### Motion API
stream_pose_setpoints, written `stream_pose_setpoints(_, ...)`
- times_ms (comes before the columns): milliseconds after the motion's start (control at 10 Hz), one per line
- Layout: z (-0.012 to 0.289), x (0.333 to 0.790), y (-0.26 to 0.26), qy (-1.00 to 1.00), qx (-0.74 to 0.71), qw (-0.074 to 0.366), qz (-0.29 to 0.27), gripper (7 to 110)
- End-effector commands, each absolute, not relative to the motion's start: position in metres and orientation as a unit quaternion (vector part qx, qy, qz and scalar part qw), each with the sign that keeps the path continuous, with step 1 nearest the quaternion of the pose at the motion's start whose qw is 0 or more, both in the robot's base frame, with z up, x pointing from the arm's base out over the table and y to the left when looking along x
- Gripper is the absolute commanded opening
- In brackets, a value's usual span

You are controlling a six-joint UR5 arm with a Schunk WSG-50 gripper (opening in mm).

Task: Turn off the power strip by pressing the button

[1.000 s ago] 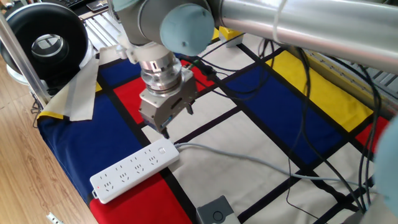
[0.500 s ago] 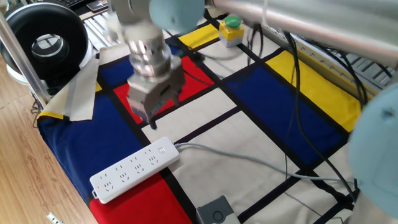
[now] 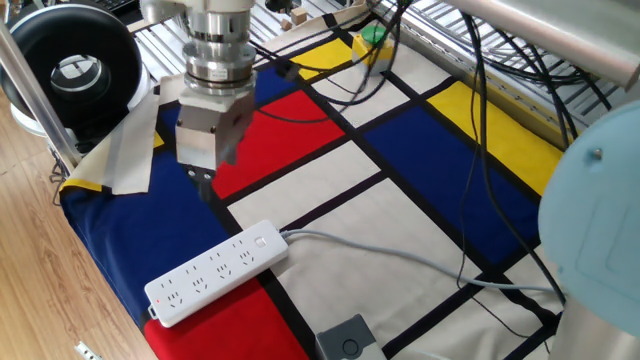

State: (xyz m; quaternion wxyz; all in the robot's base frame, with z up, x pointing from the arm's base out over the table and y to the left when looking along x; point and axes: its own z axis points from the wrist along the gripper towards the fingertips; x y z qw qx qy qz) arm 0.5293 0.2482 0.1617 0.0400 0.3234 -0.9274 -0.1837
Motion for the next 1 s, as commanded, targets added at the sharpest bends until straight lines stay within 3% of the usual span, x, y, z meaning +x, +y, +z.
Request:
stream_pose_setpoints(0, 0.174, 0.521, 0.247, -0.932, 0.320, 0.044, -0.163, 88)
stream_pose_setpoints(300, 0.152, 0.505, 0.162, -0.977, 0.191, 0.097, 0.012, 88)
stream_pose_setpoints(400, 0.154, 0.498, 0.148, -0.983, 0.151, 0.101, 0.039, 88)
stream_pose_setpoints(600, 0.150, 0.484, 0.141, -0.989, 0.097, 0.099, 0.051, 88)
stream_pose_setpoints(900, 0.103, 0.443, 0.137, -0.993, 0.063, 0.095, 0.039, 88)
